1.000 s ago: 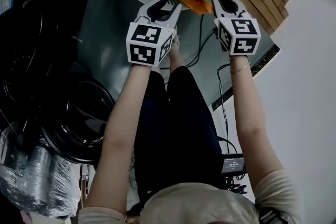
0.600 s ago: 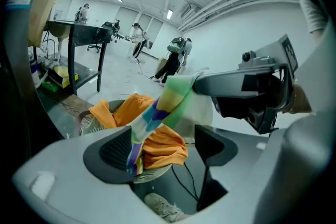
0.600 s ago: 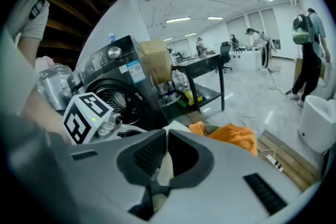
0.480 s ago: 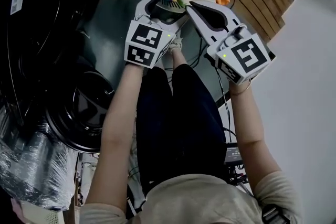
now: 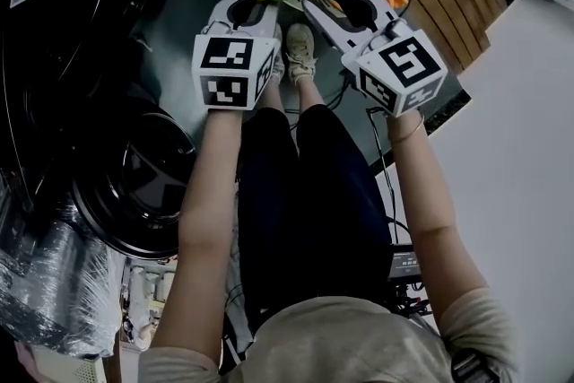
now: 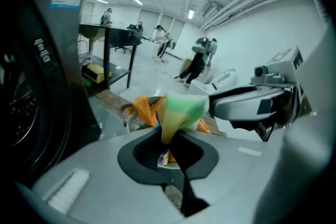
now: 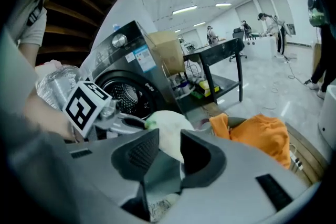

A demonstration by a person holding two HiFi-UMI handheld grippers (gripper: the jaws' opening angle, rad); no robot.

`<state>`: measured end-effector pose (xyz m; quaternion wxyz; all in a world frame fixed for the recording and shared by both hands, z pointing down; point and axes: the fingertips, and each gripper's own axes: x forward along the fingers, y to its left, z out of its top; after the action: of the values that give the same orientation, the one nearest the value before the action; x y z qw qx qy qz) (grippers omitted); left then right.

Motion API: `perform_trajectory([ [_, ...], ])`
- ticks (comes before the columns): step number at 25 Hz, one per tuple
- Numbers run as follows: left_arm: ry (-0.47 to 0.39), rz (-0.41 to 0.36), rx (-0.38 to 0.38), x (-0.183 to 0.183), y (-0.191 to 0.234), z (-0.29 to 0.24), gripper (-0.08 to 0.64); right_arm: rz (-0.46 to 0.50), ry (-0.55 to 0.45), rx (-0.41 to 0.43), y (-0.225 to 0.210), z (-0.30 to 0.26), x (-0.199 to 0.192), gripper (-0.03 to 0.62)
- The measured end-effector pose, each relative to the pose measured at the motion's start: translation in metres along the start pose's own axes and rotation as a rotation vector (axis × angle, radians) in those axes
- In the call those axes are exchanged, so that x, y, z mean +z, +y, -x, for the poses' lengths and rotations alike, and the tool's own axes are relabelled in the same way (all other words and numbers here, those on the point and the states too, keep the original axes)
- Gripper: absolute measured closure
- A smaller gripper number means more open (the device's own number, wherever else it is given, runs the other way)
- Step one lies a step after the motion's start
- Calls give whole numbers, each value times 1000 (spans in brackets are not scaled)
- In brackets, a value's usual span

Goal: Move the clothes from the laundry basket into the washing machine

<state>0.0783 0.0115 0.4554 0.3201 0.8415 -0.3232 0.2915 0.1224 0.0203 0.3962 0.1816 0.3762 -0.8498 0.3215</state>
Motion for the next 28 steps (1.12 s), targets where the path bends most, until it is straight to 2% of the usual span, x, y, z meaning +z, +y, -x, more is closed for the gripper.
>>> perform_trajectory([
  [2,17,60,66,-7,26,13,519,9,44,-6,-5,-15,-13,485],
  [4,17,89,118,-9,48,26,520,28,104,-11,-12,-32,-29,436],
  [8,-4,141,182,-7,78,54,520,62,203,-27,-24,-65,-58,385],
  [15,-37,178,204,2,98,86,520,4,323,-16,-42,-135,-104,364],
  [19,-53,200,205,6,99,98,520,150,425,-3,-54,-160,-123,356],
  [21,-55,192,212,5,102,99,520,172,453,1,-63,-167,-131,353],
  [26,-46,208,218,-8,112,92,520,22,447,-9,-85,-179,-140,344],
  [28,-38,212,212,-13,111,87,518,11,461,-2,-86,-184,-147,388],
])
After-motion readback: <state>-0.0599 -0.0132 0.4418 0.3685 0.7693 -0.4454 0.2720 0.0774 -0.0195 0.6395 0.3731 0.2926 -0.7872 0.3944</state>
